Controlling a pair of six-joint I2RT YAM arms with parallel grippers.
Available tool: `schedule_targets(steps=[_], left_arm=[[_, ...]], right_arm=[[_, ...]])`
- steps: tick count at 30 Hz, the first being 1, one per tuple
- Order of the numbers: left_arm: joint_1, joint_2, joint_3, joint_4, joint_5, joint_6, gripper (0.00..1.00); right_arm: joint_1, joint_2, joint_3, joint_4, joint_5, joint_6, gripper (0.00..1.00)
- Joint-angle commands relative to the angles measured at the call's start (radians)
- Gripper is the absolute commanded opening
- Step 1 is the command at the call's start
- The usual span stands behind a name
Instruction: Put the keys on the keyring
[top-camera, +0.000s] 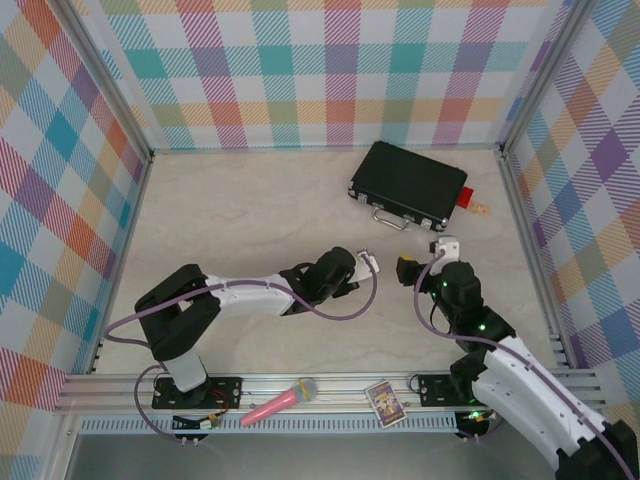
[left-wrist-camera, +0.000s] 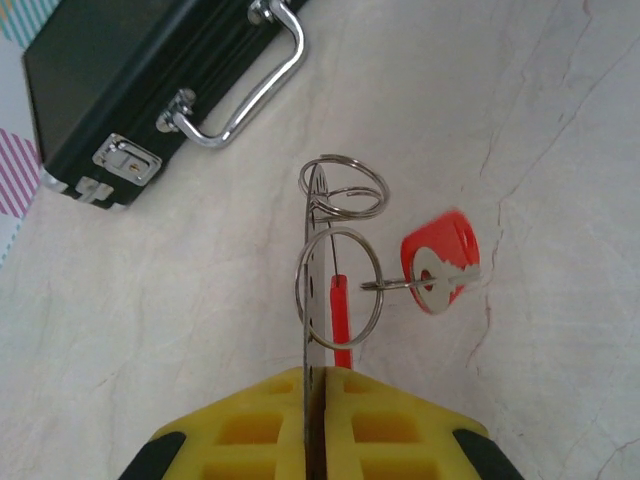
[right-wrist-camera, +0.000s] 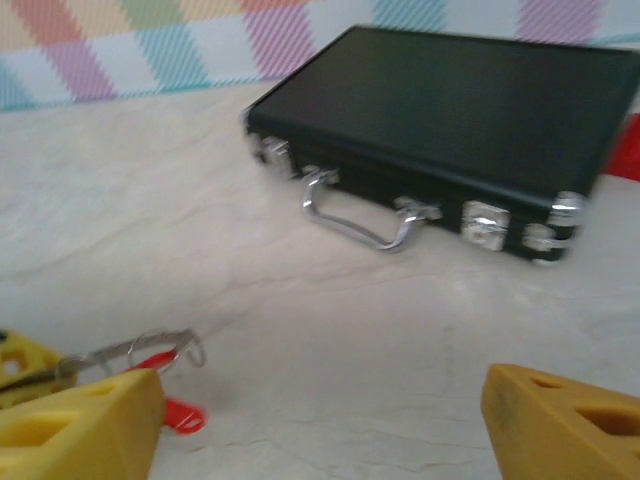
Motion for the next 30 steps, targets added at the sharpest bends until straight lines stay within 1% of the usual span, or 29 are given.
schedule_targets(steps=[1, 3, 8, 14, 18, 20, 23, 26, 27, 30], left_arm=[[-0.006, 0.044, 0.014, 0.025, -0.083, 0.019, 0.0], [-0.003, 0.067, -0.009, 0.067, -0.128, 0.021, 0.0], [0.019, 0.092, -0.045, 0.108, -0.168, 0.025, 0.0], [0.088, 0.118, -0.077, 0.155, -0.174, 0.028, 0.0], [0.111, 0.144, -0.041, 0.146, -0.186, 0.035, 0.0], [0.127, 0.157, -0.01, 0.107, -0.179, 0.021, 0.0], [0.15, 0.177, 0.039, 0.056, -0.177, -0.005, 0.04], [0.166, 0.19, 0.069, 0.026, -0.172, -0.018, 0.06], [0.172, 0.196, 0.082, 0.004, -0.168, -0.026, 0.11], [0.182, 0.212, 0.112, -0.031, -0.169, -0.041, 0.19]], right_arm=[[-0.005, -0.081, -0.031, -0.058, 0.113, 0.031, 0.88], [-0.005, -0.101, -0.035, -0.062, 0.109, 0.033, 0.93], [-0.005, -0.065, -0.033, -0.038, 0.074, 0.036, 0.99], [-0.006, -0.006, -0.033, 0.004, 0.031, 0.054, 0.99], [-0.006, 0.018, -0.027, 0.02, 0.018, 0.058, 0.99], [-0.005, 0.024, -0.025, 0.023, 0.015, 0.059, 0.99], [-0.005, 0.027, -0.023, 0.024, 0.013, 0.06, 0.99], [-0.006, 0.026, -0.022, 0.023, 0.012, 0.059, 0.99], [-0.006, 0.026, -0.021, 0.022, 0.012, 0.058, 0.99], [-0.007, 0.026, -0.019, 0.026, 0.012, 0.054, 0.99]])
